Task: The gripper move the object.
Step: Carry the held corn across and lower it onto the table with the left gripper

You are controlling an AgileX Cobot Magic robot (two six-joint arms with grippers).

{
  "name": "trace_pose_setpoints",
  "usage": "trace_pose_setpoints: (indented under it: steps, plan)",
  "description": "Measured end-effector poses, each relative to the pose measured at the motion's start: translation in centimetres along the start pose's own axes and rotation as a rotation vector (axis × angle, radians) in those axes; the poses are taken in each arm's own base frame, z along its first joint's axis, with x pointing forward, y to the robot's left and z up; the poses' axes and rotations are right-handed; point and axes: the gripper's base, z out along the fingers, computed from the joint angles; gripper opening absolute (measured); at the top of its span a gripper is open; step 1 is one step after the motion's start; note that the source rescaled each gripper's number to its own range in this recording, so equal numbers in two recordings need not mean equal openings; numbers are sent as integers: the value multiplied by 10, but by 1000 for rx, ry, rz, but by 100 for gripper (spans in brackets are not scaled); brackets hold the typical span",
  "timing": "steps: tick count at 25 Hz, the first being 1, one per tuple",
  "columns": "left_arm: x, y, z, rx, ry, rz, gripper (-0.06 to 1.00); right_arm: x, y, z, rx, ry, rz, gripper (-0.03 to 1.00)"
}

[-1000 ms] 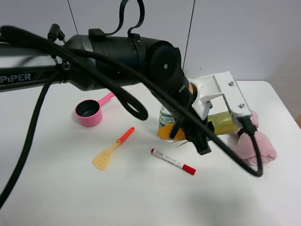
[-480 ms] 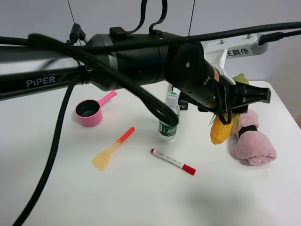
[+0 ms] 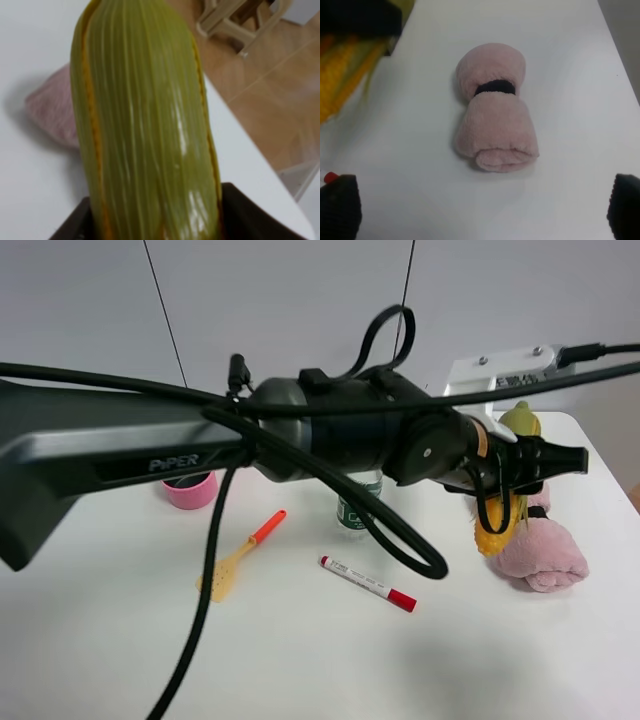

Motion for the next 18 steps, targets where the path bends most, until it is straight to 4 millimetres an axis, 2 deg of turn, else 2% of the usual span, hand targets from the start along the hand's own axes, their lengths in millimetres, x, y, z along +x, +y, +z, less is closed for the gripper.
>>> trace_pose_setpoints:
  steps: [7, 18]
  plan:
    - [29, 26, 37, -72, 57, -164, 2, 0, 0, 0, 0, 0, 0, 100]
    - [37, 61, 64, -116, 35, -356, 2, 0, 0, 0, 0, 0, 0, 100]
